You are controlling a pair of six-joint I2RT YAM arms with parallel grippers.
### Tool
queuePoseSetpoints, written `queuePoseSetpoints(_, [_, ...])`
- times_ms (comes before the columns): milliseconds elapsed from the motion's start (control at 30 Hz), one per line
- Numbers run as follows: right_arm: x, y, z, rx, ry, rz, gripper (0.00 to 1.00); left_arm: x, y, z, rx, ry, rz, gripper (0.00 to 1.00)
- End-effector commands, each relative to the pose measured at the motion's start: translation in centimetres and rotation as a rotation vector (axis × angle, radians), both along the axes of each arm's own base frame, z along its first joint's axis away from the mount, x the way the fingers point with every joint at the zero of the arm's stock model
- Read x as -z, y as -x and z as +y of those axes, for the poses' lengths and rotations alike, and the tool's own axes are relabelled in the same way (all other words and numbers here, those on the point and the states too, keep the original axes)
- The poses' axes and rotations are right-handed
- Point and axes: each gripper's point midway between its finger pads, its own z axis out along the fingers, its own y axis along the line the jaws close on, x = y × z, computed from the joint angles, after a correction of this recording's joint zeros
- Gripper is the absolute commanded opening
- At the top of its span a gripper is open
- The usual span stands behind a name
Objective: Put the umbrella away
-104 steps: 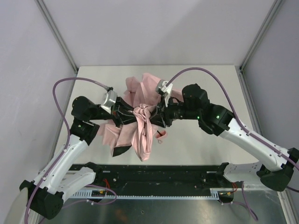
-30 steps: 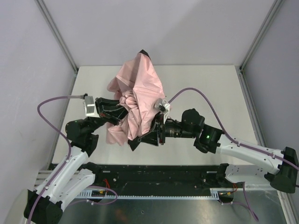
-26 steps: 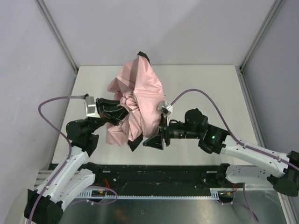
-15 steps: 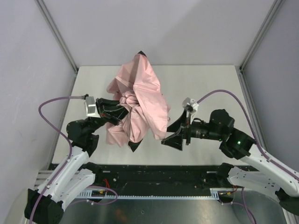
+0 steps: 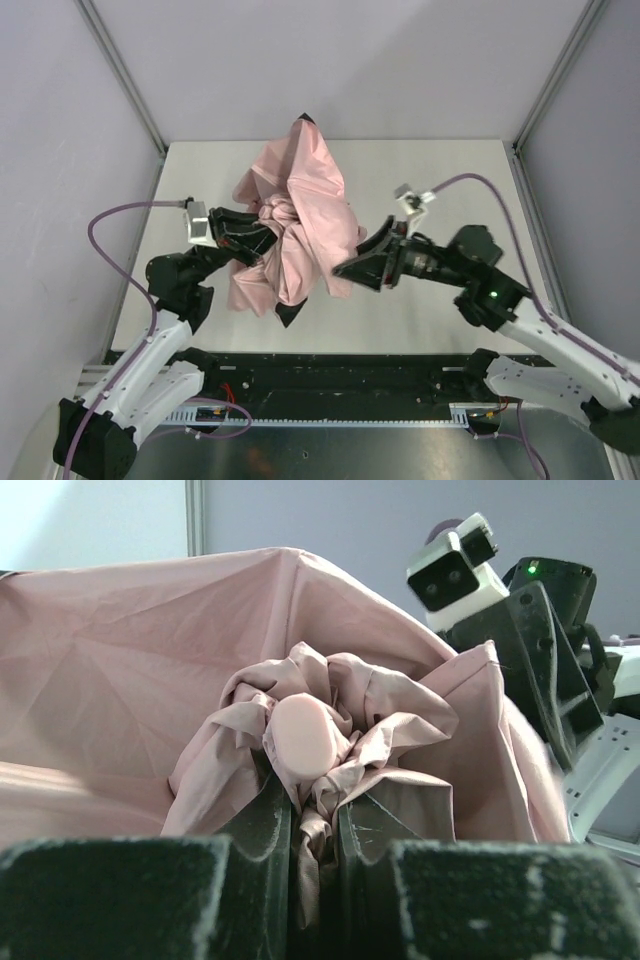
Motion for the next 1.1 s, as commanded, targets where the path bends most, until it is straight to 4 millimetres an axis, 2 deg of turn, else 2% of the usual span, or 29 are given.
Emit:
queuePoseSetpoints(0, [-1.0, 0.9, 4.4, -0.086, -0.088, 0.009, 0.35, -3.0, 0.7, 0.9, -0.013, 0.094, -0.049, 0.00])
queuePoseSetpoints(100, [0.7, -0.5, 6.5, -0.028, -0.063, 0.059, 0.07, -3.3, 0.4, 1.2, -0.012, 0.142, 0.009, 0.00])
queuePoseSetpoints(167, [1.5, -1.4, 7.1, 0.013, -0.051, 0.092, 0.02, -3.3, 0.2, 1.4, -0.009, 0.175, 0.051, 0.00])
queuePoseSetpoints(200, [1.6, -1.7, 7.2, 0.017, -0.051, 0.099, 0.02, -3.3, 0.1, 1.4, -0.007, 0.190, 0.072, 0.00])
queuePoseSetpoints(267, [1.4, -2.2, 6.7, 0.017, -0.055, 0.100, 0.12, -3.2, 0.0, 1.4, -0.002, 0.202, 0.094, 0.00])
queuePoseSetpoints(367, [1.9, -3.4, 4.5, 0.032, -0.002, 0.115, 0.47, -3.0, 0.0, 1.1, 0.010, 0.189, 0.095, 0.00])
queuePoseSetpoints(433, [2.7, -3.5, 2.4, 0.018, 0.060, 0.130, 0.64, -2.8, -0.1, 1.0, 0.015, 0.177, 0.095, 0.00])
queuePoseSetpoints(500, [3.4, -3.3, 0.2, 0.000, 0.126, 0.132, 0.77, -2.5, -0.2, 0.7, 0.021, 0.159, 0.091, 0.00])
queuePoseSetpoints(567, [4.6, -3.2, -2.2, 0.005, 0.221, 0.134, 0.85, -2.2, -0.4, 0.5, 0.025, 0.145, 0.092, 0.00])
queuePoseSetpoints(700, [5.4, -3.4, -6.0, 0.069, 0.383, 0.071, 0.93, -1.8, -0.5, -0.1, 0.059, 0.108, 0.101, 0.00])
queuePoseSetpoints(833, [3.3, -5.1, -7.7, 0.180, 0.459, -0.061, 0.96, -1.2, -0.1, -1.2, 0.138, 0.039, 0.103, 0.00])
queuePoseSetpoints(933, [0.9, -6.8, -7.3, 0.213, 0.448, -0.165, 0.96, -0.6, 0.5, -1.9, 0.199, -0.010, 0.109, 0.00])
queuePoseSetpoints(1067, [-1.2, -7.6, -5.0, 0.147, 0.384, -0.273, 0.94, -0.1, 1.0, -2.2, 0.246, -0.044, 0.119, 0.00])
